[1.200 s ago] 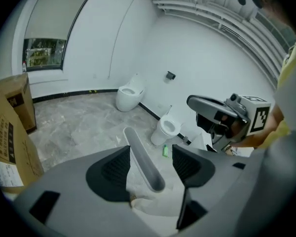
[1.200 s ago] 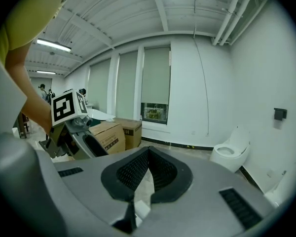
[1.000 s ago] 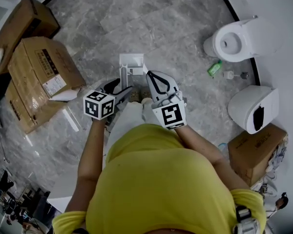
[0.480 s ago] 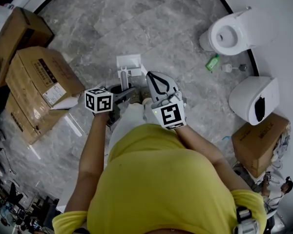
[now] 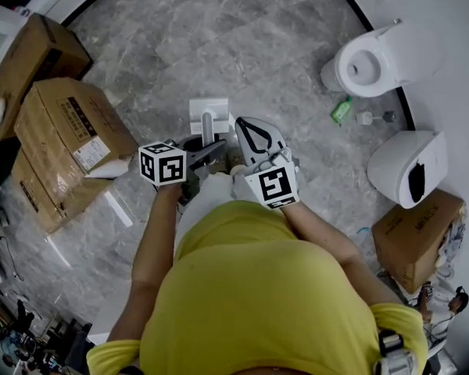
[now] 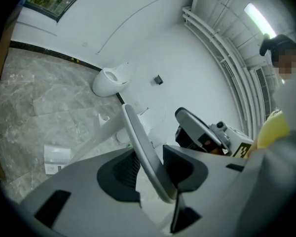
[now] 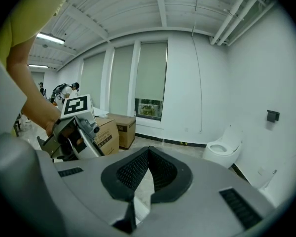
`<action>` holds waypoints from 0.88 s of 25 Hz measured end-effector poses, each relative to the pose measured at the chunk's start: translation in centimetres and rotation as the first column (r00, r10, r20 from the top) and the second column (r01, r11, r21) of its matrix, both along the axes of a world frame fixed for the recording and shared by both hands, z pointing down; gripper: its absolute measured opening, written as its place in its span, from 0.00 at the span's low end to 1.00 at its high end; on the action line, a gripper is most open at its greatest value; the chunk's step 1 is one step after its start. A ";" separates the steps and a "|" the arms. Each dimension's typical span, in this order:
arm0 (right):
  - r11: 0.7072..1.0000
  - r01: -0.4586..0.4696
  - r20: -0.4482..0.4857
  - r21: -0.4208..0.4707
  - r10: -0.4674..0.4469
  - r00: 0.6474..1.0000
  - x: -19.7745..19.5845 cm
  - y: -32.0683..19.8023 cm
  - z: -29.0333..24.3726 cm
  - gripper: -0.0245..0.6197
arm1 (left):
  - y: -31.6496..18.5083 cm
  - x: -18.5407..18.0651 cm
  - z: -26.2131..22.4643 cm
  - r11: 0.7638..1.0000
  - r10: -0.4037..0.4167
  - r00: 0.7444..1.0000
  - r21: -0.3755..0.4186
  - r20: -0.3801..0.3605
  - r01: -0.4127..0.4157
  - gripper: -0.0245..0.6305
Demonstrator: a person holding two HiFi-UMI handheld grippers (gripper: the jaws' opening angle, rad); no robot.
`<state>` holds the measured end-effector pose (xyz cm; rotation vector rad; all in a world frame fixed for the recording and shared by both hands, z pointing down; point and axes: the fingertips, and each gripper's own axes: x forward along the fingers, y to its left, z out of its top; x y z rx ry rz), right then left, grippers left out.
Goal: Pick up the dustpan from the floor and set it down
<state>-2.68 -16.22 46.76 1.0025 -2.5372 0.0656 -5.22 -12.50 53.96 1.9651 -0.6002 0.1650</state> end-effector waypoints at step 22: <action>1.000 -0.001 0.055 0.023 0.000 0.998 0.6 1.0 -2.6 0.05 | 0.7 1.1 -12.1 0.984 -0.052 0.998 0.166 -0.032 0.057 0.29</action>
